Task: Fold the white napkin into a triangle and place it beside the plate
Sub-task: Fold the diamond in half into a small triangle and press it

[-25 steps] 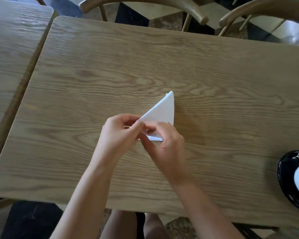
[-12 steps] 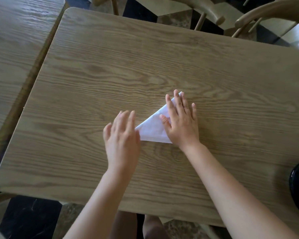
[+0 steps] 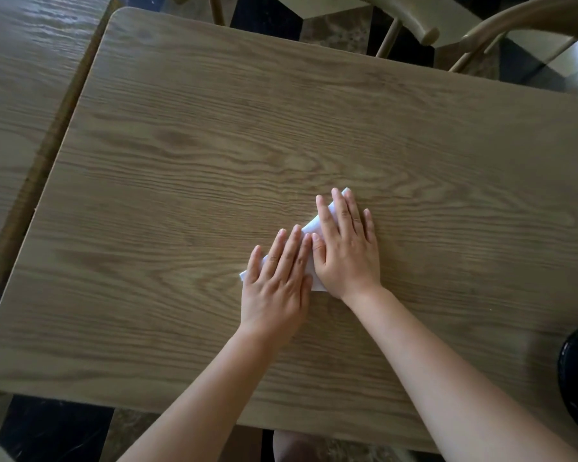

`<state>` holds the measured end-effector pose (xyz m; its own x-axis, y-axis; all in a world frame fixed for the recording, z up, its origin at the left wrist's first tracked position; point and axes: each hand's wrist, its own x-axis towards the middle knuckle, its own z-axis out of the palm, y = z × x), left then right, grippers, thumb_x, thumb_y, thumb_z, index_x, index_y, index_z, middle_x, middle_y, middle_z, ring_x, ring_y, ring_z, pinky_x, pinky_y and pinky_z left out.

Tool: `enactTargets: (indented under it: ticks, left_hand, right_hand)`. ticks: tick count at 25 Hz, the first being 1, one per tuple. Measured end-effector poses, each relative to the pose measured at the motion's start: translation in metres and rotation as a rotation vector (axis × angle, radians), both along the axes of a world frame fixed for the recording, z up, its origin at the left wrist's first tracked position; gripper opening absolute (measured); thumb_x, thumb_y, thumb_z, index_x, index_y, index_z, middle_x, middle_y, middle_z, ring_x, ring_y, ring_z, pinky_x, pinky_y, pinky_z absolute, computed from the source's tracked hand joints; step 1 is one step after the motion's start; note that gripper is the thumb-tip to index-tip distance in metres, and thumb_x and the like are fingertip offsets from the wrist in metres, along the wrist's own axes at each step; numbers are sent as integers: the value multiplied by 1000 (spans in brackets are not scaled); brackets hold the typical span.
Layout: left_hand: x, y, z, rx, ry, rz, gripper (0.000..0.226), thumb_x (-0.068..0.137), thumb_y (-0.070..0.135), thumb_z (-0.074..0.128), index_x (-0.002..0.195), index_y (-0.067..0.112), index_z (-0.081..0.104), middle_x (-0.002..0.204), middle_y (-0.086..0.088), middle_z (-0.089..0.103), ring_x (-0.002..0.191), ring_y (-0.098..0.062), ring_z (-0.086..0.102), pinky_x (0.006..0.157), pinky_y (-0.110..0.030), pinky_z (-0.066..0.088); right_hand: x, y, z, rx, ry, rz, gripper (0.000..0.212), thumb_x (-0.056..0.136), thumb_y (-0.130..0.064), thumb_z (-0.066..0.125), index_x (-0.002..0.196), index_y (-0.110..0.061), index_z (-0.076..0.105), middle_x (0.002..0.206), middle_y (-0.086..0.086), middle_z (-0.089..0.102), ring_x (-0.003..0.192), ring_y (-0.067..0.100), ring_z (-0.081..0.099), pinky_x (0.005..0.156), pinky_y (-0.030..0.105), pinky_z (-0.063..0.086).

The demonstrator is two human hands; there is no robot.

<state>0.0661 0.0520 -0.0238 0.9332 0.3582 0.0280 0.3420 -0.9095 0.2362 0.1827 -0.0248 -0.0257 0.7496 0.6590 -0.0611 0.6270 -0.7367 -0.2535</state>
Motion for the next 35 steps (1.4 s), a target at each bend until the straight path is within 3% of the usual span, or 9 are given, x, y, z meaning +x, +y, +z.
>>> enactTargets:
  ticks: [6, 10, 15, 17, 21, 24, 29, 32, 35]
  left_hand:
    - [-15, 8, 6, 38, -24, -72, 52, 93, 35, 33, 140, 12, 39, 147, -3, 38, 136, -21, 34, 108, -45, 23]
    - [-46, 16, -1, 60, -44, -146, 51, 94, 36, 37, 139, 13, 41, 148, -2, 35, 138, -17, 29, 109, -44, 26]
    - [-51, 19, 11, -51, 94, -147, 59, 92, 45, 28, 142, 15, 35, 151, -1, 23, 140, -22, 24, 114, -42, 20]
    - [-46, 17, 23, -106, 105, -112, 61, 91, 47, 24, 141, 15, 37, 150, -1, 28, 139, -22, 25, 112, -46, 21]
    - [-8, 20, 44, -111, 47, 34, 47, 94, 37, 33, 125, 9, 54, 122, -5, 62, 110, -25, 58, 93, -44, 40]
    - [31, 24, 50, -240, 126, 158, 29, 97, 27, 38, 108, 7, 57, 110, -9, 57, 101, -29, 52, 71, -38, 43]
    - [60, 39, 53, -502, 268, 258, 22, 92, 19, 44, 94, 6, 62, 96, -11, 60, 90, -31, 56, 69, -35, 43]
    - [67, 54, 60, -591, 381, 173, 26, 85, 19, 52, 60, 14, 53, 65, -4, 50, 67, -27, 45, 53, -28, 34]
    - [65, 55, 65, -673, 379, 144, 11, 84, 23, 60, 76, 16, 62, 72, 3, 55, 72, -19, 49, 56, -25, 35]
  right_hand:
    - [-6, -3, 11, -49, -54, 56, 56, 93, -36, 29, 147, -26, 16, 157, 4, 10, 145, 23, 8, 114, 55, 4]
    - [-35, -28, 5, -45, -51, 269, 55, 93, -35, 29, 146, -24, 20, 155, 3, 24, 143, 23, 19, 112, 55, 21]
    - [-31, -26, 9, -121, 72, 282, 59, 95, -36, 29, 146, -24, 2, 158, 3, 8, 145, 21, 2, 116, 50, 11]
    - [-33, -28, 13, -94, 95, 249, 61, 96, -35, 34, 146, -24, 0, 158, 1, 3, 145, 19, -2, 117, 50, 8]
    - [-43, -34, 15, 25, 135, -77, 59, 95, -29, 40, 147, -16, 14, 158, 2, 9, 144, 14, -1, 116, 47, 4]
    - [-45, -39, 13, -55, 114, -63, 56, 98, -31, 30, 148, -19, 7, 159, -3, 2, 145, 13, -2, 116, 47, 0]
    - [-43, -40, 14, -91, 161, -32, 56, 99, -32, 24, 148, -19, -2, 158, -3, -7, 145, 11, -3, 116, 44, -2]
    - [-41, -39, 16, 9, 204, -43, 57, 98, -26, 32, 148, -15, 7, 159, 1, 0, 145, 14, 2, 117, 41, 2]
    - [-43, -34, 24, 287, 334, -143, 57, 92, -7, 48, 144, -5, 25, 155, 10, 21, 143, 21, 18, 117, 34, 16]
